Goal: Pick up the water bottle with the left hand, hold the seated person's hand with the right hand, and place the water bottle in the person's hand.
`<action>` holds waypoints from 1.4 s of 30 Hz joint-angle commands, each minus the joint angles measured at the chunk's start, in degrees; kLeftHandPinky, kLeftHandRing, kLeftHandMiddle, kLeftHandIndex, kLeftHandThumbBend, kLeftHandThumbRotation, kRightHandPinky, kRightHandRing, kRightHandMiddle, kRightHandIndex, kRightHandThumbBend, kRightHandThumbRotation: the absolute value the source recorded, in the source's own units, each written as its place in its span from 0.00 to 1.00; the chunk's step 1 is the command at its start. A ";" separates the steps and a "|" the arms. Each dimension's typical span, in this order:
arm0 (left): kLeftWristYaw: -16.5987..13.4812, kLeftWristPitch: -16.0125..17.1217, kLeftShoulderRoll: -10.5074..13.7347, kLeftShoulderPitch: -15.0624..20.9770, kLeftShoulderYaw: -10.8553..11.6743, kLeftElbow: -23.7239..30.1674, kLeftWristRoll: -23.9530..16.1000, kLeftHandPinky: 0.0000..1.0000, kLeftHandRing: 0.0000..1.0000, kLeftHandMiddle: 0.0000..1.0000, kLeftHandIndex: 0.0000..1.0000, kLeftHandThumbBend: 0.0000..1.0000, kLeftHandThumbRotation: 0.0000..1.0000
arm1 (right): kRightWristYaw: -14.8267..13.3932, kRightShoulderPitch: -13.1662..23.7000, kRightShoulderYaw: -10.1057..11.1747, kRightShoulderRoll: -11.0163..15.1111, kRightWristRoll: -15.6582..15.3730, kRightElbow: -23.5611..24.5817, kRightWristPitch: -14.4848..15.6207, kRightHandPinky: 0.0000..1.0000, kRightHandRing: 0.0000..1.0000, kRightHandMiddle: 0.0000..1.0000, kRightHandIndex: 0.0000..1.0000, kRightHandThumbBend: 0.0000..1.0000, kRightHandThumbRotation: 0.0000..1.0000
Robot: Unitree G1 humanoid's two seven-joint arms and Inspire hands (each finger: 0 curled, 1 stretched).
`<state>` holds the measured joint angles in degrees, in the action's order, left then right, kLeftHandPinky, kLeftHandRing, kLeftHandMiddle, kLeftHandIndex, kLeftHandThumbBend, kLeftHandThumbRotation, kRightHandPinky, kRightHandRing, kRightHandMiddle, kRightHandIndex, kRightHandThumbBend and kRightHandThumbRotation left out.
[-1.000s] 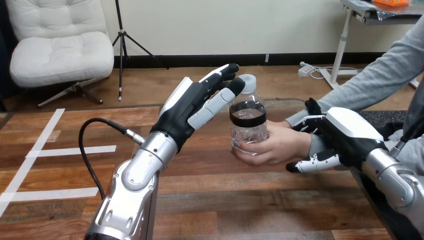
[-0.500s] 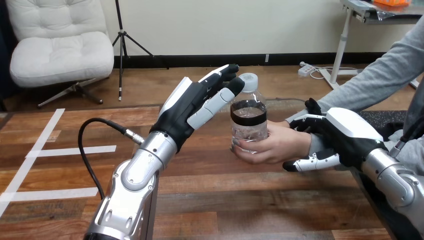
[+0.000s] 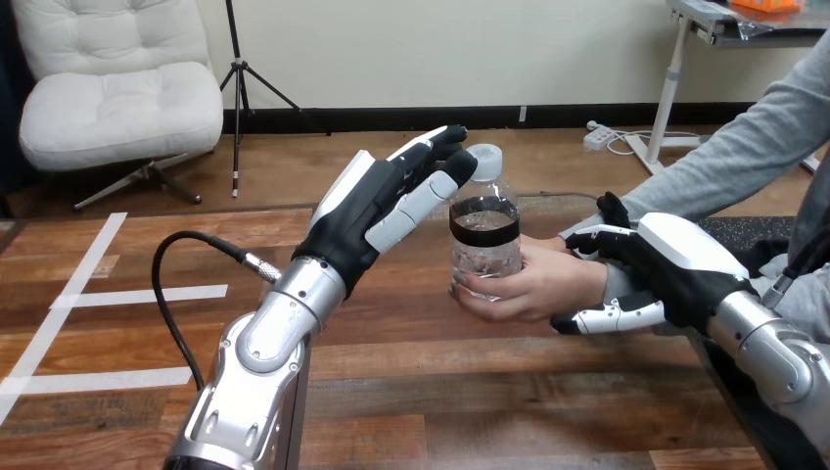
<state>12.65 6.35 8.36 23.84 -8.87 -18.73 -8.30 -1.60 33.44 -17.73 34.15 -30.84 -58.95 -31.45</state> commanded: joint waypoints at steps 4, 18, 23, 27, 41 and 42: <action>-0.90 0.20 -0.28 2.01 1.94 1.34 1.40 0.93 0.90 0.91 0.90 1.00 1.00 | 1.95 0.71 2.40 -1.06 3.98 1.82 0.31 0.73 0.83 0.85 0.85 1.00 0.69; -1.53 0.70 -0.77 -1.49 3.76 5.66 4.15 0.93 0.90 0.92 0.89 0.97 1.00 | 5.74 -2.79 6.91 -3.26 13.81 4.97 -1.64 0.73 0.84 0.86 0.87 1.00 0.88; -1.87 1.50 -0.85 -3.33 4.66 8.04 5.41 0.92 0.90 0.92 0.89 0.93 1.00 | 5.67 -4.50 8.73 -4.36 16.83 7.56 -1.81 0.78 0.86 0.88 0.89 0.97 0.96; -1.84 1.56 -1.03 -4.47 5.34 9.71 6.54 0.91 0.90 0.92 0.89 0.92 1.00 | 5.95 -5.59 10.14 -5.22 18.99 9.59 -2.07 0.80 0.87 0.88 0.90 0.94 0.98; 0.33 0.58 0.19 -9.87 7.36 17.39 11.14 0.93 0.90 0.92 0.88 0.92 1.00 | 12.66 -9.71 15.93 -9.04 31.29 17.01 -2.17 0.87 0.90 0.90 0.91 0.92 1.00; 0.34 0.53 0.18 -10.13 7.43 17.73 11.32 0.93 0.90 0.91 0.88 0.92 1.00 | 13.11 -9.91 16.19 -9.21 31.85 17.52 -1.85 0.87 0.90 0.90 0.91 0.93 1.00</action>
<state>12.55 6.37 8.13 13.79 -2.79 -6.01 1.70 9.85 22.57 -4.49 26.26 -2.43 -46.68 -32.70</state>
